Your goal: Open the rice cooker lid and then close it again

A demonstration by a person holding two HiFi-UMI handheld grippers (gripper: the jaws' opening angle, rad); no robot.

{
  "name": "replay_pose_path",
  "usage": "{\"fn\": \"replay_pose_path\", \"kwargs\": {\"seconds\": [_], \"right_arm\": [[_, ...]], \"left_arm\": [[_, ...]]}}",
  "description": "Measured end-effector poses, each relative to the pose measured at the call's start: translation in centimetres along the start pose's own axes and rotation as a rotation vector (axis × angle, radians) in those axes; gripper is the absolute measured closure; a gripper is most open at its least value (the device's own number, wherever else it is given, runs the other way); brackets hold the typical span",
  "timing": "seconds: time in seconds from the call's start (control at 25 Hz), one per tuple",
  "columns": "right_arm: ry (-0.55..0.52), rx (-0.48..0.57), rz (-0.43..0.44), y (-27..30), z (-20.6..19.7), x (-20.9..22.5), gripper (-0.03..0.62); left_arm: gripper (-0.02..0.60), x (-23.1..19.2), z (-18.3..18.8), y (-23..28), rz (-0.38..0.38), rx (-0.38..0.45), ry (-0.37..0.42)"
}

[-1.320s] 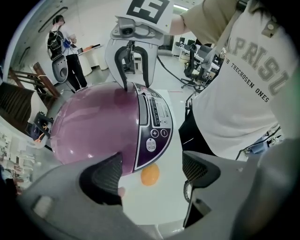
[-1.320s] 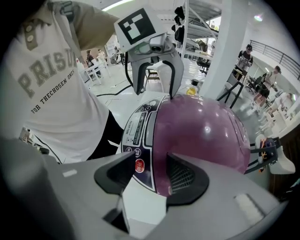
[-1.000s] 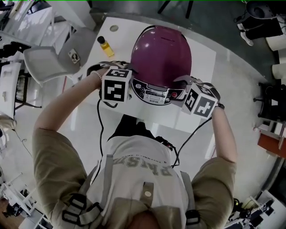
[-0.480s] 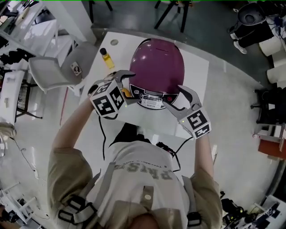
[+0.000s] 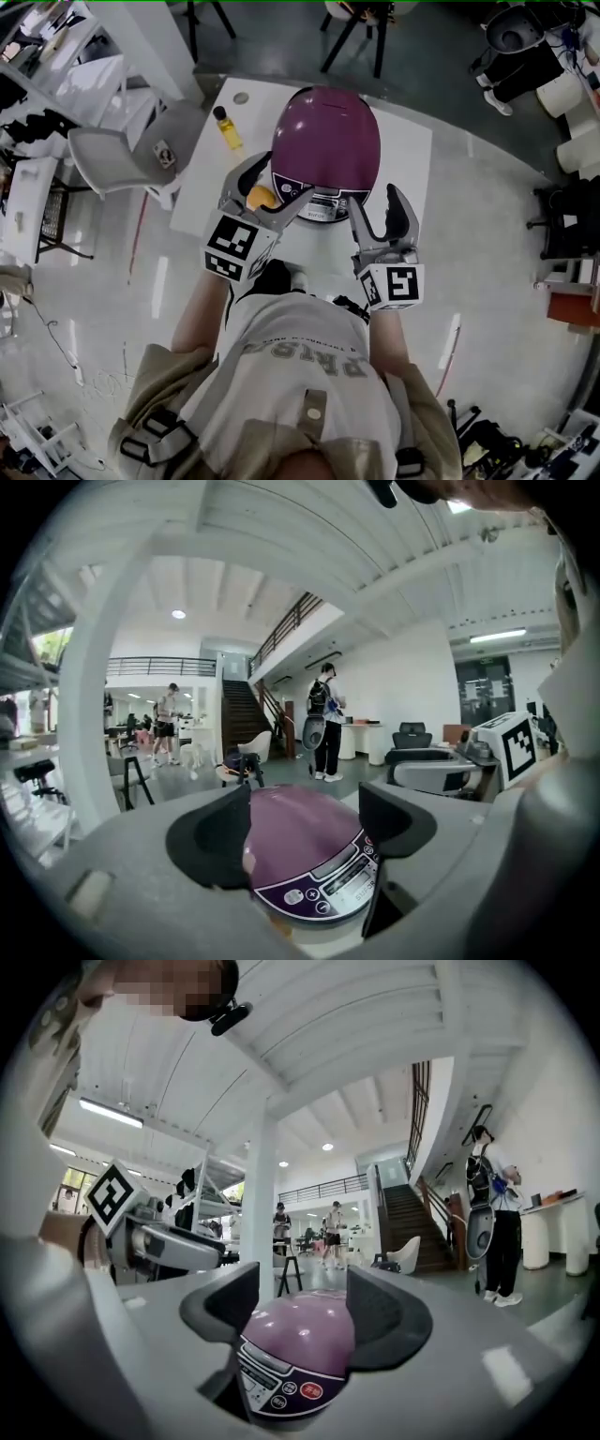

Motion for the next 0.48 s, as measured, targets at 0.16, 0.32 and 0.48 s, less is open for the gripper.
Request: {"fn": "replay_pose_path", "kwargs": {"seconds": [0.16, 0.32, 0.48], "right_arm": [[-0.021, 0.051, -0.070, -1.3, 0.8, -0.9, 0.353], [-0.046, 0.094, -0.106, -2.5, 1.8, -1.4, 0.393], [-0.088, 0.106, -0.108, -3.1, 2.4, -1.7, 0.446]], "left_arm": [[0.298, 0.9, -1.6, -1.3, 0.120, 0.029, -0.049], [0.371, 0.9, -1.6, -3.0, 0.266, 0.069, -0.005], [0.447, 0.9, -0.9, -4.6, 0.329, 0.142, -0.029]]}}
Point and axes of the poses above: the fingertips, and each gripper's own axes: y forward along the fingers, x to its right, z out of its top, the point moved 5 cm from there along -y, backward along the fingers, and after that the axes turned 8 degrees about y, right-handed, at the moved point
